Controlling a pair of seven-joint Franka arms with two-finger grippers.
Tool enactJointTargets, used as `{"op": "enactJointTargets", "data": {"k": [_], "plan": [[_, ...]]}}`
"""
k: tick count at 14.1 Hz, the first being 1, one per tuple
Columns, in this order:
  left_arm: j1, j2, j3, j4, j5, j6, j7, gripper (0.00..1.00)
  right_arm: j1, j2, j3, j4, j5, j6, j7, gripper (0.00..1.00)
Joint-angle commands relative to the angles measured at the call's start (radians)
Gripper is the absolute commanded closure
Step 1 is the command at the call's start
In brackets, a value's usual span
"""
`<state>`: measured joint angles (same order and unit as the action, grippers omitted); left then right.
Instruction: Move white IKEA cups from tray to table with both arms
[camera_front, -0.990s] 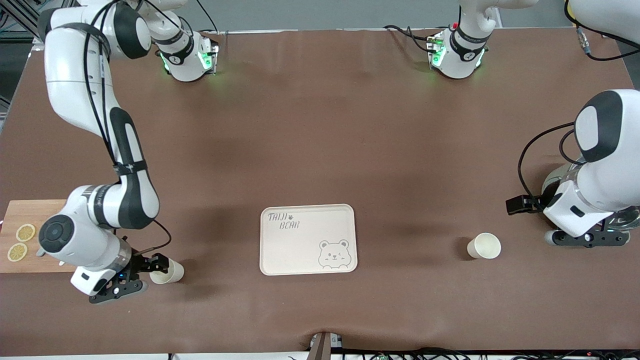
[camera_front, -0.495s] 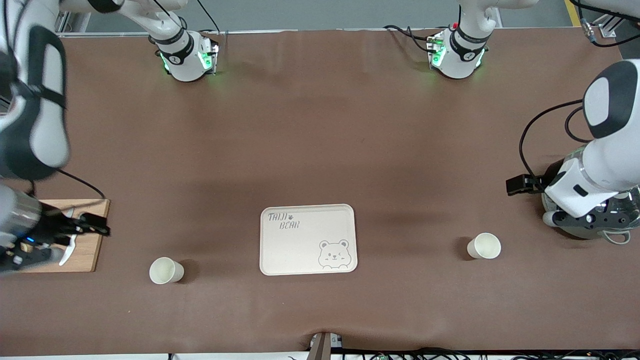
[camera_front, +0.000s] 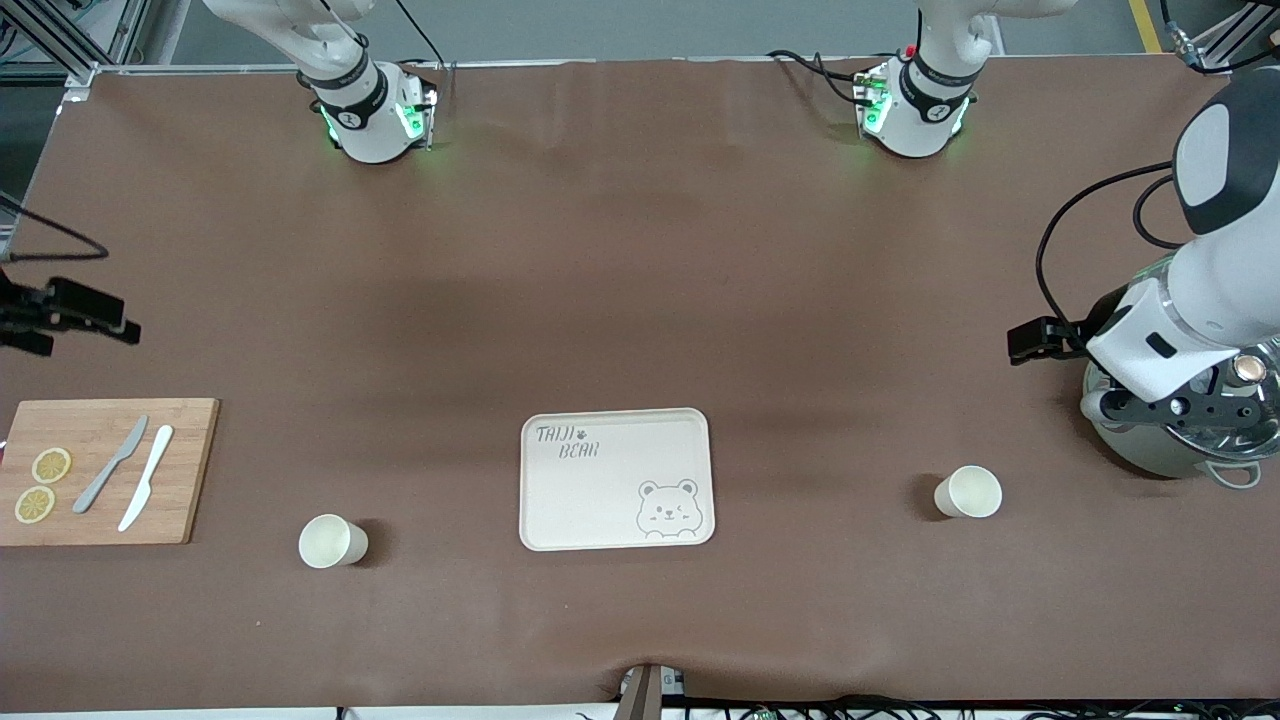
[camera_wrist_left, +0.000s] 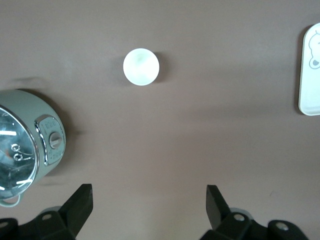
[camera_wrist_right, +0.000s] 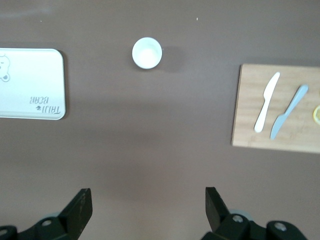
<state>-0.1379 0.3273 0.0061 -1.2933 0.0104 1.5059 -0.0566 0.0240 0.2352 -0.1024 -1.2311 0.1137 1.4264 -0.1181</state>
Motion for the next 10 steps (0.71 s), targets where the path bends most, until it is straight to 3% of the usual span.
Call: {"op": "enactJointTargets", "data": {"k": [1, 3, 6, 10], "plan": [[0.003, -0.04, -0.026, -0.026, 0.02, -0.018, -0.026, 0.0, 0.017, -0.209, 0.009, -0.291, -0.02, 0.109, 0.072, 0.0], [0.004, -0.071, -0.053, -0.058, 0.02, -0.018, -0.064, 0.0, 0.017, -0.281, 0.01, -0.405, -0.023, 0.173, 0.109, 0.0], [0.003, -0.141, -0.078, -0.132, 0.022, 0.003, -0.095, 0.0, 0.031, -0.289, 0.012, -0.406, -0.04, 0.144, 0.17, 0.0], [0.017, -0.188, -0.081, -0.135, 0.023, 0.004, -0.075, 0.0, 0.028, -0.278, 0.01, -0.358, -0.054, 0.137, 0.155, 0.0]]}}
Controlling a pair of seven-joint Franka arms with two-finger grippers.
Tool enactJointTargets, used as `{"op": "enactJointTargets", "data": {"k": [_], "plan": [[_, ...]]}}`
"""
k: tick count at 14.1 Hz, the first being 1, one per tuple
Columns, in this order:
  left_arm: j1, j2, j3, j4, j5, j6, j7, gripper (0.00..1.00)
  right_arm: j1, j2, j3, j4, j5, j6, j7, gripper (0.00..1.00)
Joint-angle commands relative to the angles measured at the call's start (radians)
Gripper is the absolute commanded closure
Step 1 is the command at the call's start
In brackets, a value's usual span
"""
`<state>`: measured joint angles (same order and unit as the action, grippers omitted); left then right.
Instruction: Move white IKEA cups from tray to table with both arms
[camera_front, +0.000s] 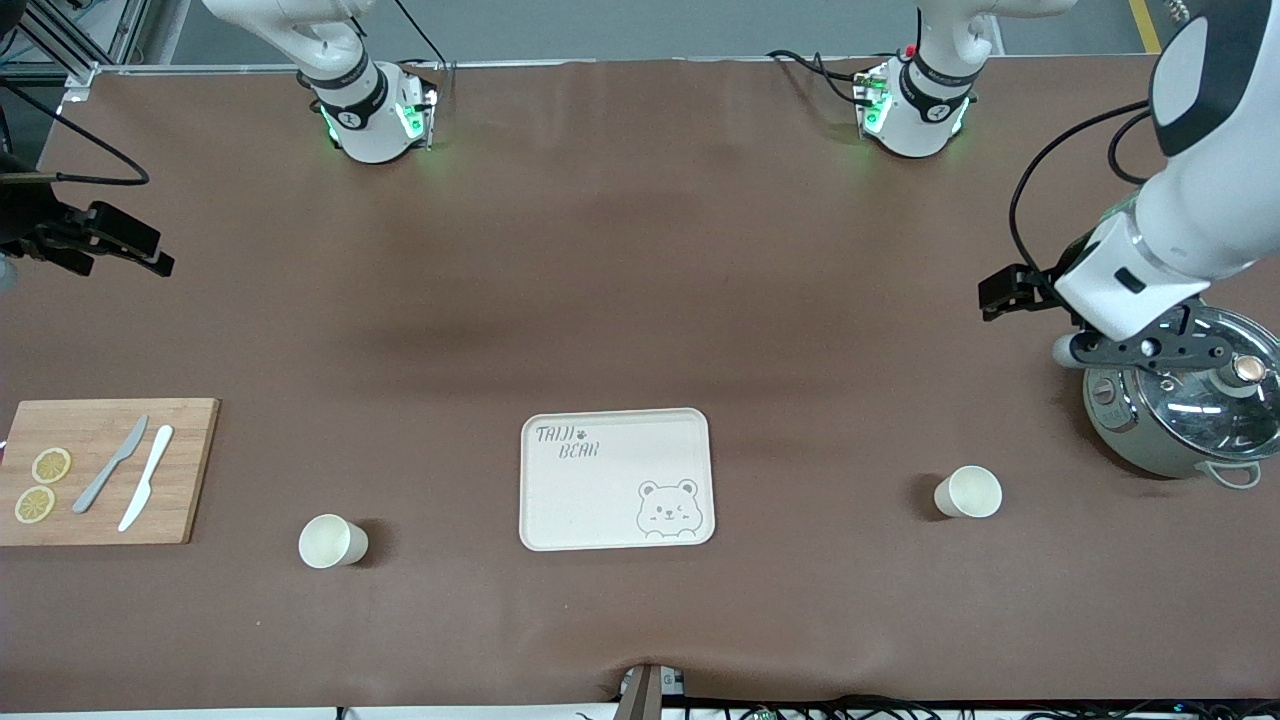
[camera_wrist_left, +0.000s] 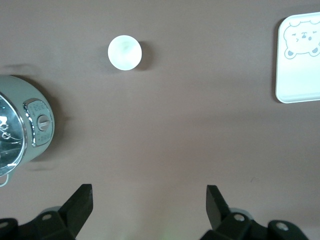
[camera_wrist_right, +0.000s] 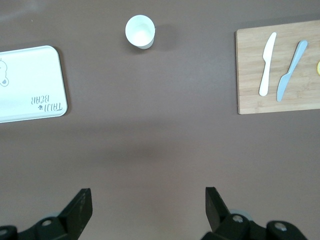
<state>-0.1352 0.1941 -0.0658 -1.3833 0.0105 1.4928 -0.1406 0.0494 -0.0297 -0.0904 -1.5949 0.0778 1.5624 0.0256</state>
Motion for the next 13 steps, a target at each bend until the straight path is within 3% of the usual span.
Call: {"op": "enactJointTargets", "data": {"k": [1, 13], "plan": [[0.019, -0.071, -0.009, -0.045, 0.026, 0.014, 0.01, 0.0, 0.001, -0.013, -0.002, 0.007, -0.018, 0.001, 0.001, 0.0], [0.066, -0.113, -0.003, -0.036, 0.016, 0.007, 0.042, 0.0, -0.054, 0.002, -0.009, 0.042, -0.02, 0.005, -0.07, 0.0]]}}
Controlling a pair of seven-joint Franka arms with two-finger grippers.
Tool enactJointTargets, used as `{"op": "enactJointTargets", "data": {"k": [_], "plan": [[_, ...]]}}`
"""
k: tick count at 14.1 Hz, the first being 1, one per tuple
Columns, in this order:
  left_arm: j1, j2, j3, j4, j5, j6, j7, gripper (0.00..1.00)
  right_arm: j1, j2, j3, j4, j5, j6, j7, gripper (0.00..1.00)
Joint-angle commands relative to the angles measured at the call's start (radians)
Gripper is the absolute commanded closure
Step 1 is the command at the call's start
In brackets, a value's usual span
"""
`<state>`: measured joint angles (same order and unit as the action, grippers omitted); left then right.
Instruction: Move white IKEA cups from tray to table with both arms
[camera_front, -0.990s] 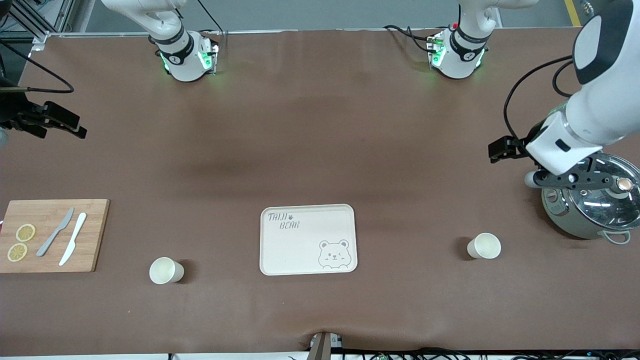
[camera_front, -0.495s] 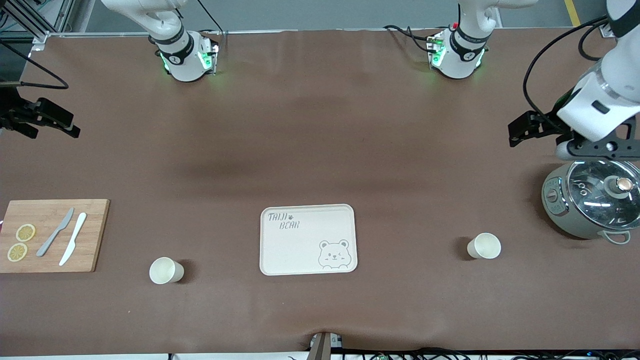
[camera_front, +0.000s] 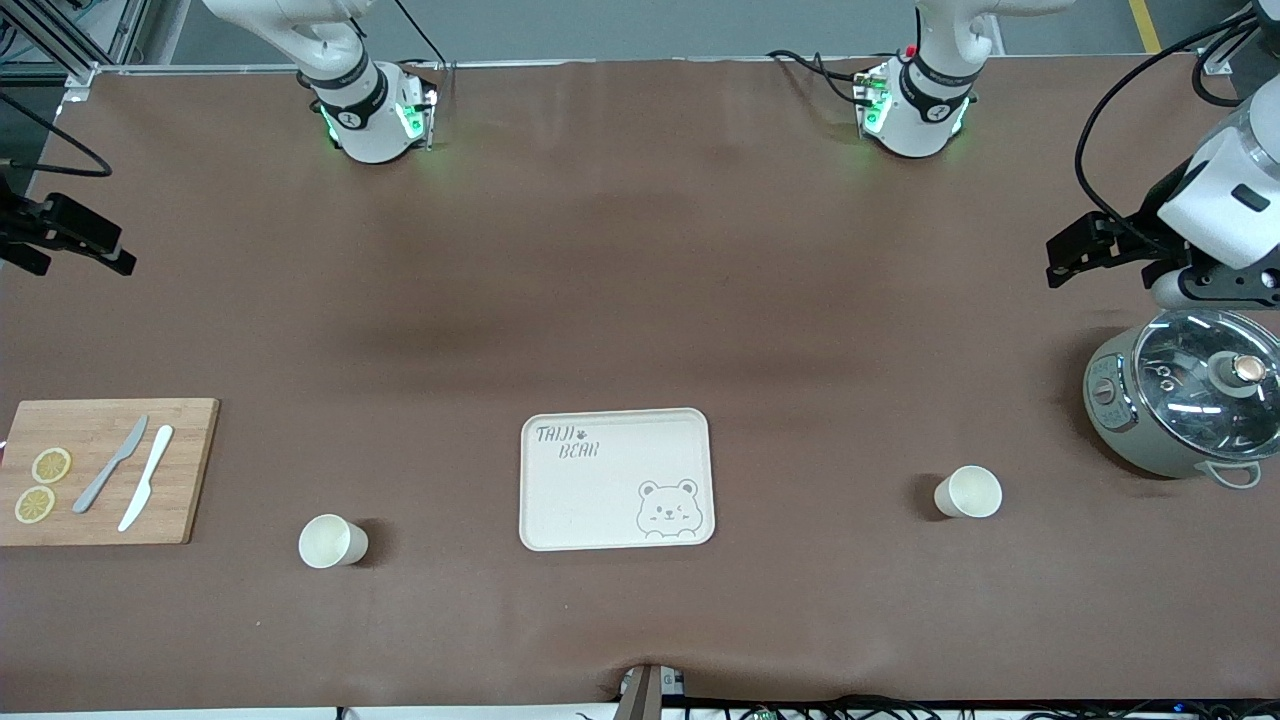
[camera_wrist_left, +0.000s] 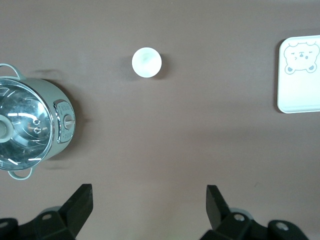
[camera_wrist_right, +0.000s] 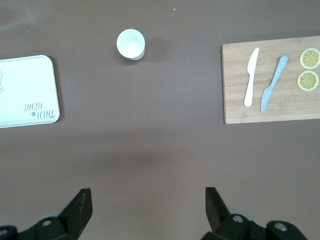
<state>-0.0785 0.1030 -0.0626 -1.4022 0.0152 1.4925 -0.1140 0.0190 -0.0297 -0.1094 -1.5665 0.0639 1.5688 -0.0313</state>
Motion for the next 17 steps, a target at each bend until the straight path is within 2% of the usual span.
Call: {"op": "enactJointTargets", "data": {"k": [1, 17], "plan": [[0.009, -0.02, -0.006, -0.017, 0.009, 0.011, 0.016, 0.0, -0.022, 0.002, 0.01, 0.014, -0.007, -0.001, -0.013, 0.0], [0.023, -0.009, -0.005, -0.015, 0.012, 0.028, 0.07, 0.0, -0.017, 0.016, 0.011, 0.01, -0.006, -0.004, -0.013, 0.0]]}}
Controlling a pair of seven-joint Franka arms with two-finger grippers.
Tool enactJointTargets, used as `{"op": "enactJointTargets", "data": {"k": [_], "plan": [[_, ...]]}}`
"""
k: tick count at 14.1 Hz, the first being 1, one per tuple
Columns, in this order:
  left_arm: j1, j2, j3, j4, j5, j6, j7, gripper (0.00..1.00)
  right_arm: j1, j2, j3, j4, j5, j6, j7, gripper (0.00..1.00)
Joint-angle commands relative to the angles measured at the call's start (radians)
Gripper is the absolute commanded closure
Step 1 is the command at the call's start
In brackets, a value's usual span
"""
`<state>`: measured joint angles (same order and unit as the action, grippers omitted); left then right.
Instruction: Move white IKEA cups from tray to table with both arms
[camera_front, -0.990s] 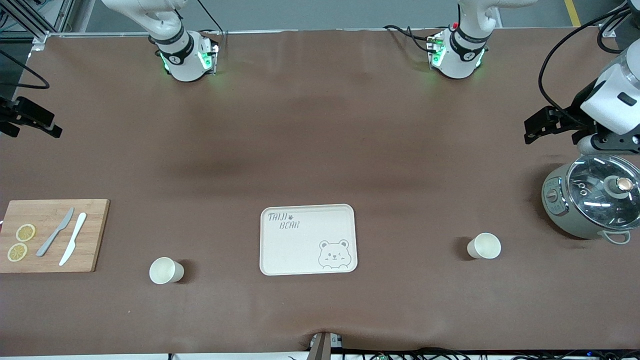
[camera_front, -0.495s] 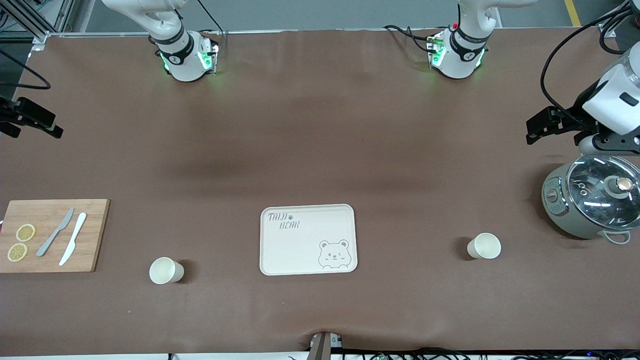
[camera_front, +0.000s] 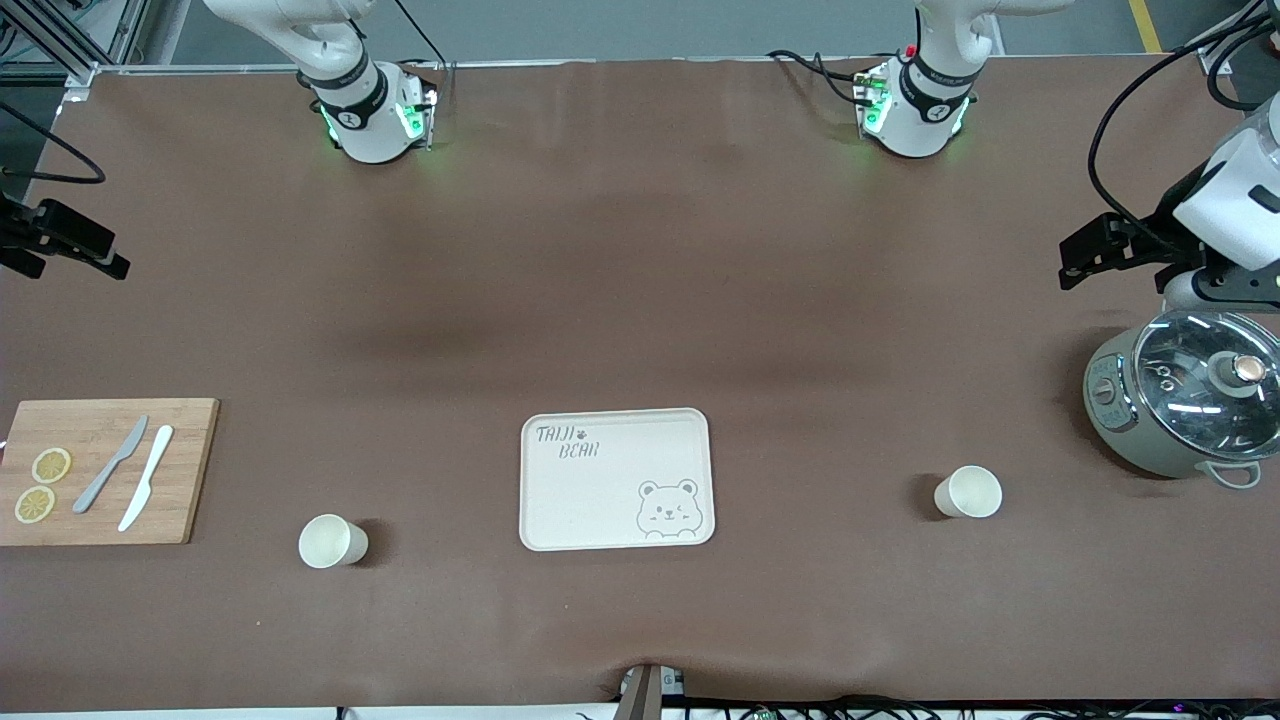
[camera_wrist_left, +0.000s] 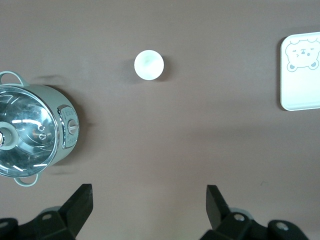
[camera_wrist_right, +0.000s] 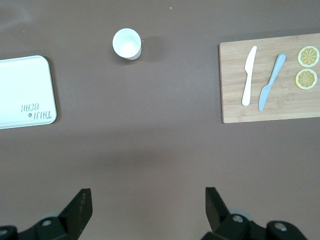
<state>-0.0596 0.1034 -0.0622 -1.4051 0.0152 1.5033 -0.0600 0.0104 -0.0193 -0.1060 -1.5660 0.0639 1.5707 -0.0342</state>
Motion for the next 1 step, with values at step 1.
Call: {"op": "enactJointTargets", "data": {"k": [1], "plan": [[0.006, -0.01, -0.005, -0.012, 0.012, 0.017, 0.016, 0.0, -0.007, 0.004, 0.008, 0.009, -0.006, -0.008, -0.01, 0.0]]}}
